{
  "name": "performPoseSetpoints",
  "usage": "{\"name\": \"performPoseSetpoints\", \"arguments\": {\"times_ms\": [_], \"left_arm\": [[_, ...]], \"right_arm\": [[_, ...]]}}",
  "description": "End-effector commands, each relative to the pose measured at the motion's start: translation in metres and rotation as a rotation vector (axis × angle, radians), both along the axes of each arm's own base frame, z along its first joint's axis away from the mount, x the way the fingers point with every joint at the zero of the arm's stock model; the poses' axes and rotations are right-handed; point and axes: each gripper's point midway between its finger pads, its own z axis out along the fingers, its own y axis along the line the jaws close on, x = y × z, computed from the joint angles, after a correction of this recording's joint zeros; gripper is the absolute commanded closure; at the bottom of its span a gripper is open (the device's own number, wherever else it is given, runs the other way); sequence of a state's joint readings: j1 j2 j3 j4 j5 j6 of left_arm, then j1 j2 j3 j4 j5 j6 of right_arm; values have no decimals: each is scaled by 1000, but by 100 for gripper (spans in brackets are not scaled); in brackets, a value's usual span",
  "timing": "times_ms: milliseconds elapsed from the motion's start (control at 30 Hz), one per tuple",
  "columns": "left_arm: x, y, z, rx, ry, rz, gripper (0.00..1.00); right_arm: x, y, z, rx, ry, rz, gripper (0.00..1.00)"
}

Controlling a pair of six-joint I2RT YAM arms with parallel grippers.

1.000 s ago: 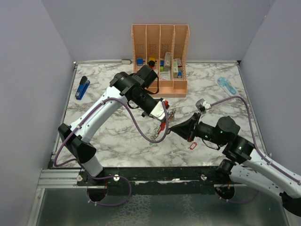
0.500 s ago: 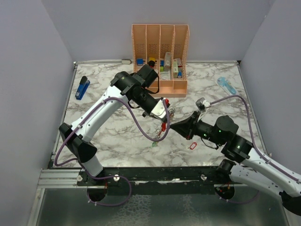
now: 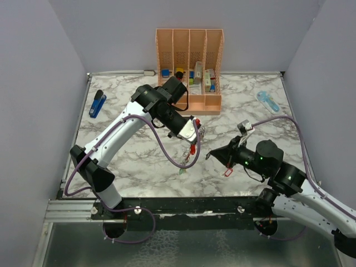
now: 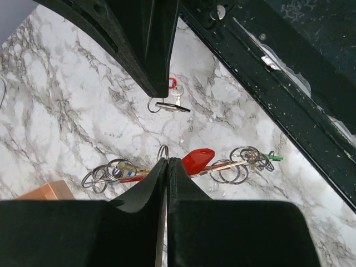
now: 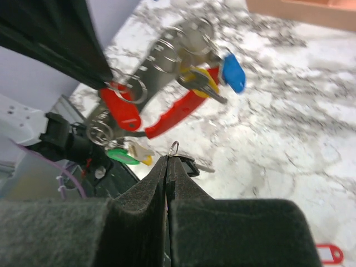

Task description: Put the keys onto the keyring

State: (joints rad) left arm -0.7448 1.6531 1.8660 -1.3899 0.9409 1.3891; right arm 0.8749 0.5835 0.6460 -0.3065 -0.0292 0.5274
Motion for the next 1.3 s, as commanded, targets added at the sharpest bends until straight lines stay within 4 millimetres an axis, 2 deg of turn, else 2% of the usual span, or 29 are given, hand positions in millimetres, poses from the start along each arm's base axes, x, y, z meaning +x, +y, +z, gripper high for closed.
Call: {"name": "performPoseSetpoints", "arguments": {"times_ms": [0, 133, 333, 567, 667, 1067, 1267], "left_arm": [[-8, 5, 13, -37, -44, -26, 100], [-19, 3, 25, -96, -15, -58, 100], [-37, -1, 41, -196, 29, -119, 100], [-42, -4, 43, -213, 83, -128, 100], [-43, -5, 45, -220, 105, -125, 100], [-48, -5, 40, -209, 177, -121, 100], [-46, -5, 39, -202, 163, -115, 100]], "right_arm": [[14, -24, -37, -126, 112, -165, 99], [24, -29, -67, -189, 176, -244, 99], [30, -18, -104, -241, 224, -235, 99], [31, -9, -144, -322, 298, -213, 99], [32, -7, -144, -326, 293, -204, 99], [29, -18, -118, -261, 226, -220, 99], [18, -15, -95, -188, 162, -148, 99]]}}
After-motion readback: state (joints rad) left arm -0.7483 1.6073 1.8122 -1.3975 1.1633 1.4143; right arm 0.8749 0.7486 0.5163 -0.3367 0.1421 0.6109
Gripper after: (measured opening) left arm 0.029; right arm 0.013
